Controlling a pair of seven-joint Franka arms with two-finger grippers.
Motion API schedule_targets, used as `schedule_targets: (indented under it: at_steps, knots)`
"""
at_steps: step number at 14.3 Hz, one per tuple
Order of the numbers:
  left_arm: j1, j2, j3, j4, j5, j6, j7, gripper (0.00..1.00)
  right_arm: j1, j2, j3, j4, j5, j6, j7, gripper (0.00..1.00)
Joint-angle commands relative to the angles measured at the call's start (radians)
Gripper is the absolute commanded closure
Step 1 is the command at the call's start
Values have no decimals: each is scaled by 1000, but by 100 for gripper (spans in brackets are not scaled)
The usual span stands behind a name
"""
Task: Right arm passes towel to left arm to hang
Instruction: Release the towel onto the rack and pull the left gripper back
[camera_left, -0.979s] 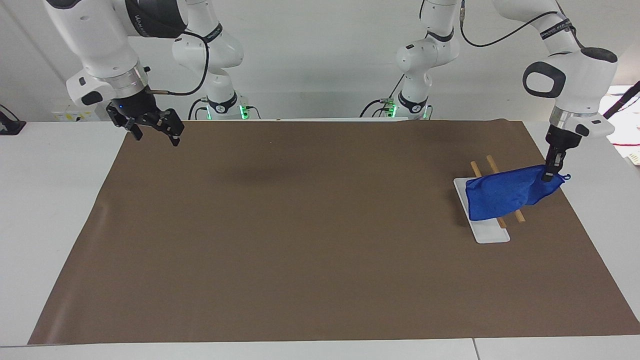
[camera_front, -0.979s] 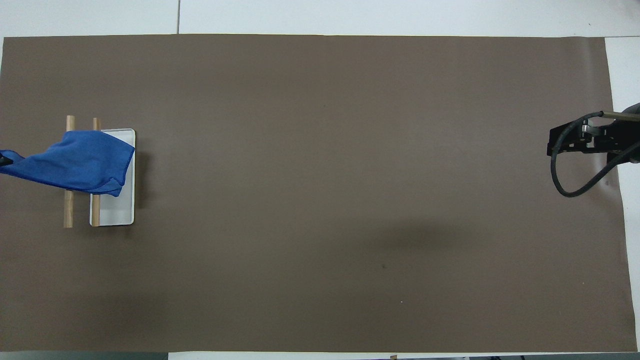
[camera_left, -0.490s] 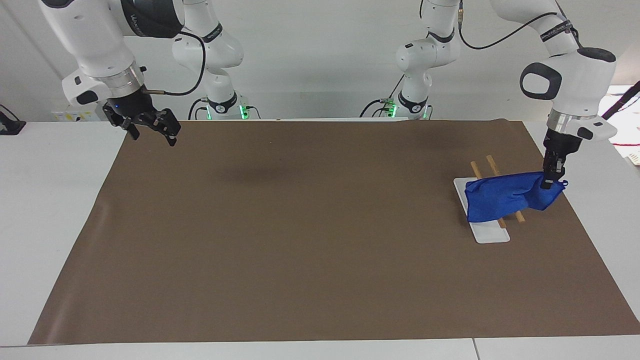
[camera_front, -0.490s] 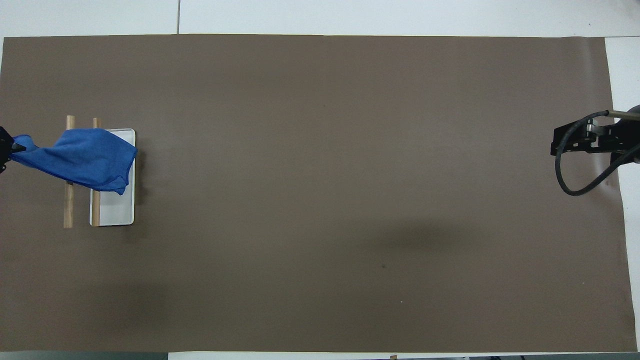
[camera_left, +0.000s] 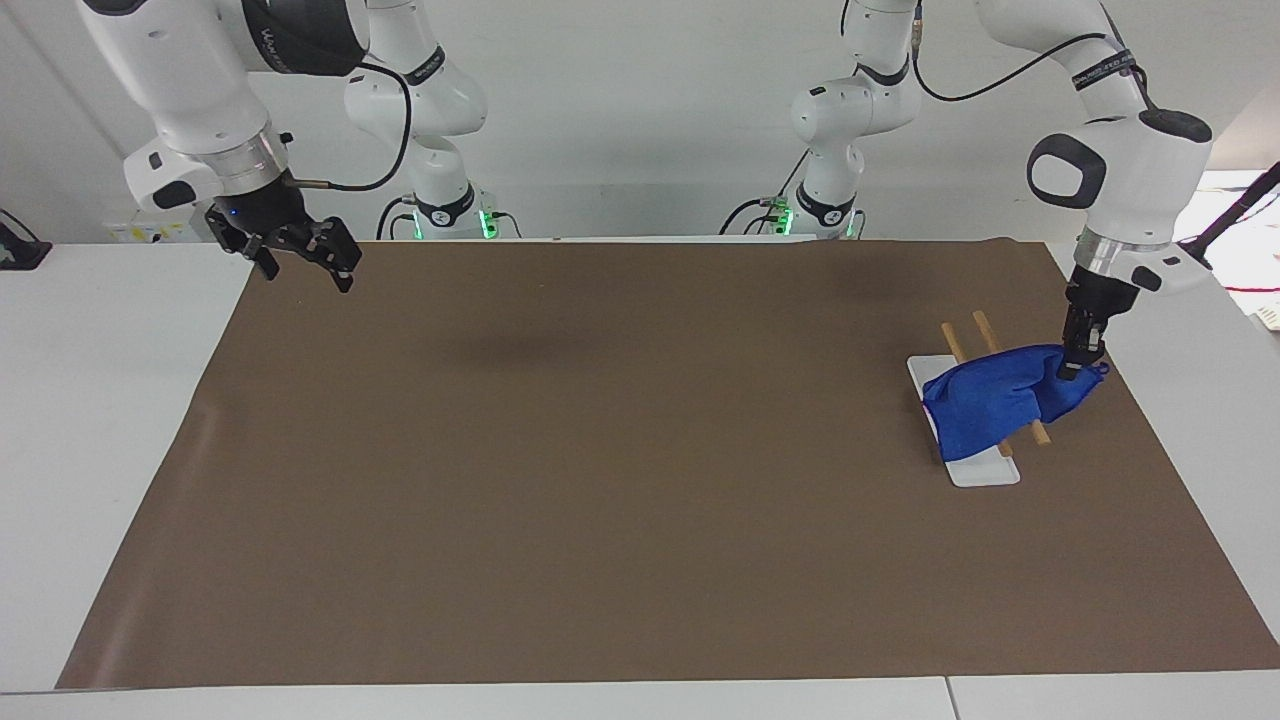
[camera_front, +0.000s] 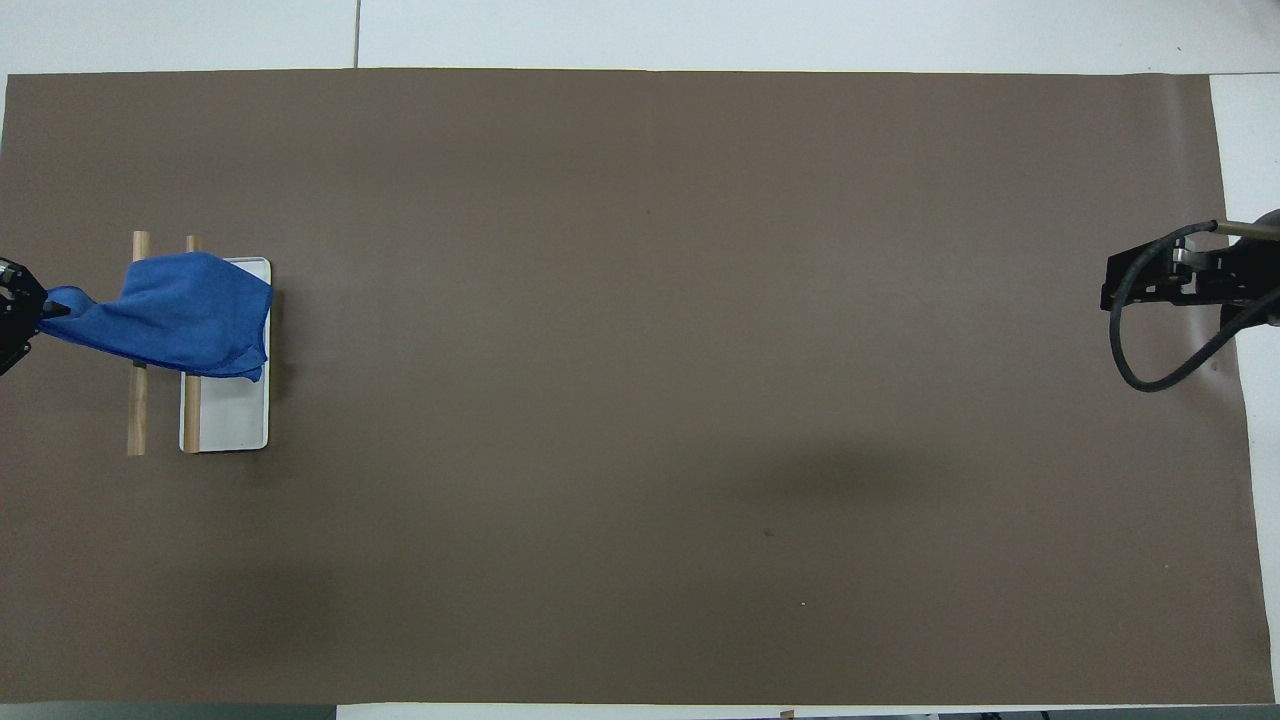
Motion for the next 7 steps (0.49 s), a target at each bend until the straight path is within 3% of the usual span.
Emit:
schedule_targets:
  at_steps: [1, 2, 3, 5, 7]
  knots:
    - [23, -14, 1, -7, 16, -23, 8, 69, -3, -10, 3, -6, 6, 8, 0, 0]
    - [23, -14, 3, -3, 15, -24, 25, 36, -6, -10, 3, -6, 6, 10, 0, 0]
    - [25, -14, 3, -1, 15, -35, 49, 27, -6, -10, 3, -6, 6, 10, 0, 0]
    - [37, -12, 7, 6, 16, -66, 94, 20, -3, -9, 3, -6, 6, 10, 0, 0]
    - [57, -14, 7, 11, 15, -83, 141, 19, -3, -10, 3, -6, 6, 10, 0, 0]
